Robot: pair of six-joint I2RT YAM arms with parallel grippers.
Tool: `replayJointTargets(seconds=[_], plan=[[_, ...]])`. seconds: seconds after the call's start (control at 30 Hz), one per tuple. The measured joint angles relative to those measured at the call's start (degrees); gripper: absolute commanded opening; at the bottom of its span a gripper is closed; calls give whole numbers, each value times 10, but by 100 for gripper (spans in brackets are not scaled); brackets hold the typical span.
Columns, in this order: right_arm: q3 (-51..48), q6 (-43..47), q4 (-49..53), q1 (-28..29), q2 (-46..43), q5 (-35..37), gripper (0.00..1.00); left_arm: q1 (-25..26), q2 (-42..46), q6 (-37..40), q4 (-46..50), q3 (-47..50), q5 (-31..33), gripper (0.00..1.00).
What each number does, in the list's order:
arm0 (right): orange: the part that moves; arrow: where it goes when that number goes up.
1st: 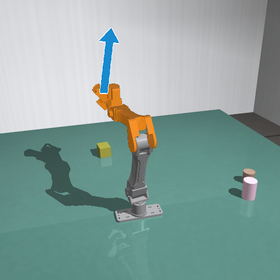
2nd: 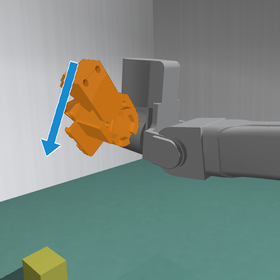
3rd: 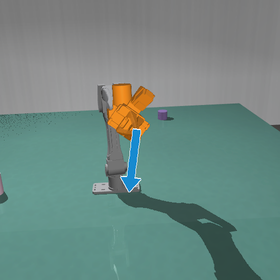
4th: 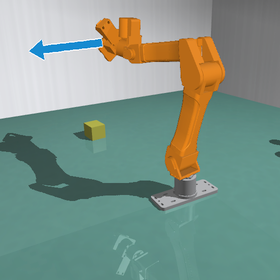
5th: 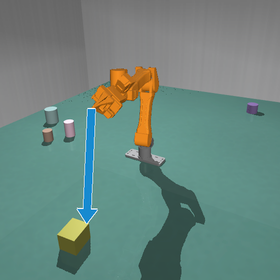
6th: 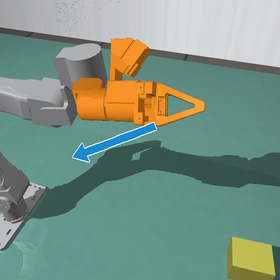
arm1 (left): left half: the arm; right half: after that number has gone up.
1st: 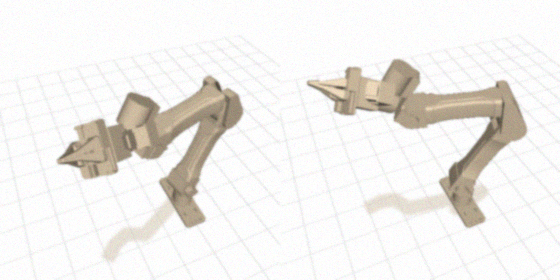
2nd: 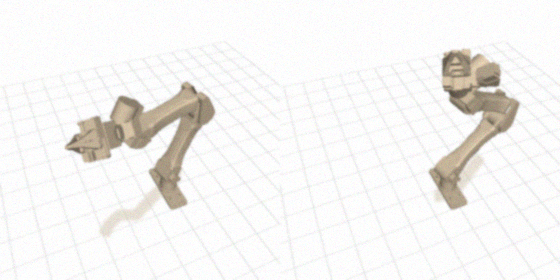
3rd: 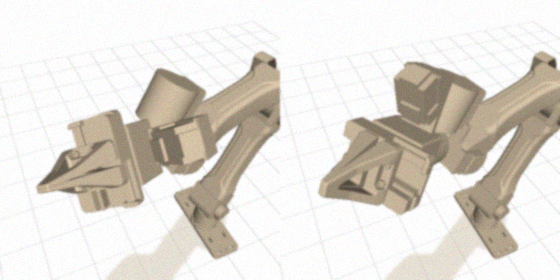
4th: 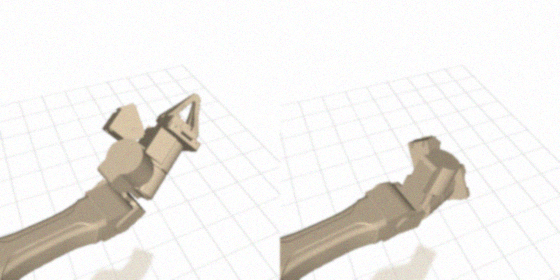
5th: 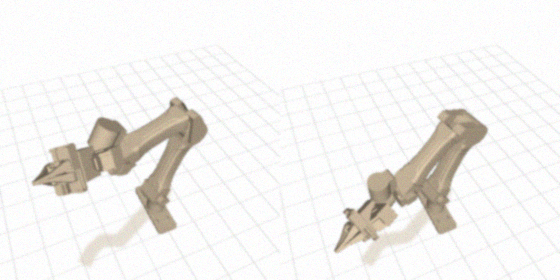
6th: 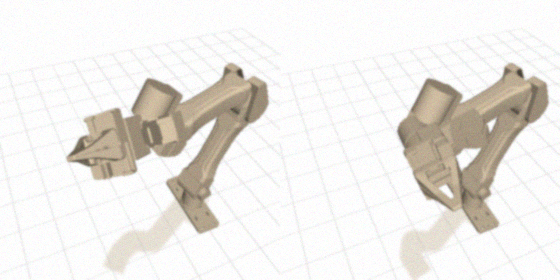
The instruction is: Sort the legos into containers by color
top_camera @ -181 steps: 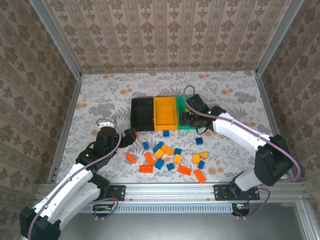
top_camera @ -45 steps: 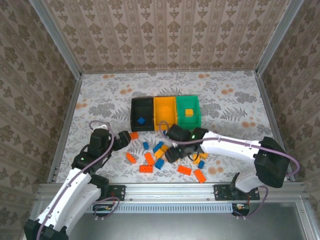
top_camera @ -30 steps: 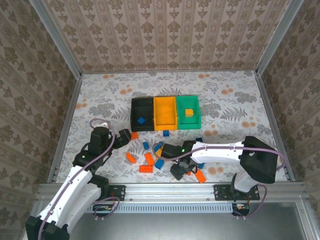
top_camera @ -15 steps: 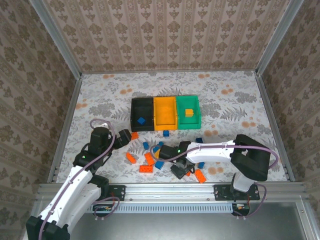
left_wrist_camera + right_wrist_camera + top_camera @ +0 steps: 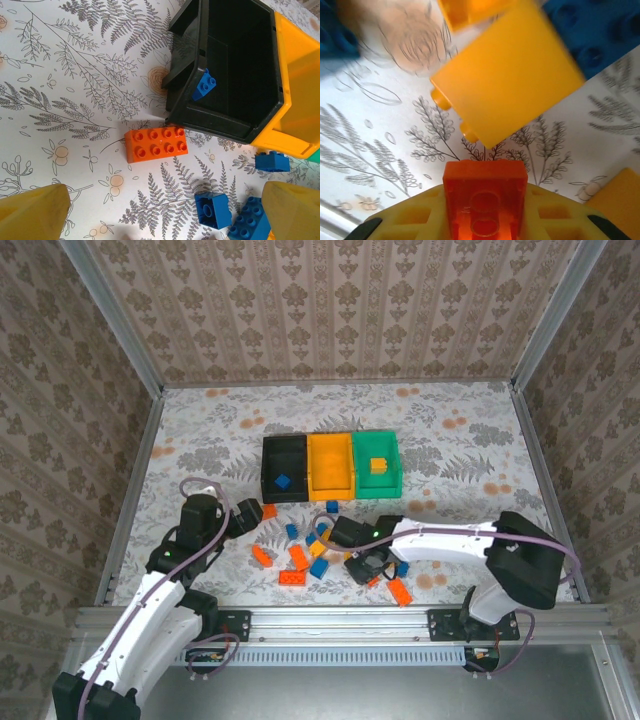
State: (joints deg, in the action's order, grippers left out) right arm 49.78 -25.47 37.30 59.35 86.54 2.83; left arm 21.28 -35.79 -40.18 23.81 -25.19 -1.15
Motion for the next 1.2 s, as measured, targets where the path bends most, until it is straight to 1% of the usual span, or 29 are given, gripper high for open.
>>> replayJointTargets(seconds=[0.13,0.3,0.37,0.5,0.6,0.73,0.77,0.83,0.87,0.93,1.0,1.07,1.2], plan=[[48,4,0,-26,-42,3,24,0,0,0,2,0,0,100],[167,20,-30,-82,-31,7,24,-1,0,-1,2,0,0,100],[221,27,-46,-103,-2,14,24,-1,0,-2,2,0,-2,100],[324,28,-83,-150,96,28,25,-4,0,-2,2,0,-2,100],[397,25,-84,-181,183,40,26,-5,0,-2,3,0,-2,100],[483,17,-64,-204,286,57,28,-8,0,-2,6,0,-3,100],[498,15,-57,-206,304,61,29,-8,1,-2,7,0,-3,100],[520,10,-42,-209,332,68,35,-8,3,-2,9,0,-5,100],[527,7,-35,-210,341,69,39,-8,3,-2,9,0,-4,100],[537,1,-21,-212,352,70,51,-8,5,-2,9,0,-4,100],[542,-5,-12,-212,353,71,59,-8,9,-2,9,0,-5,100],[545,-8,-9,-212,352,71,61,-8,11,-2,9,0,-5,100],[531,-13,-8,-212,336,69,63,-8,12,-2,11,0,-6,100]])
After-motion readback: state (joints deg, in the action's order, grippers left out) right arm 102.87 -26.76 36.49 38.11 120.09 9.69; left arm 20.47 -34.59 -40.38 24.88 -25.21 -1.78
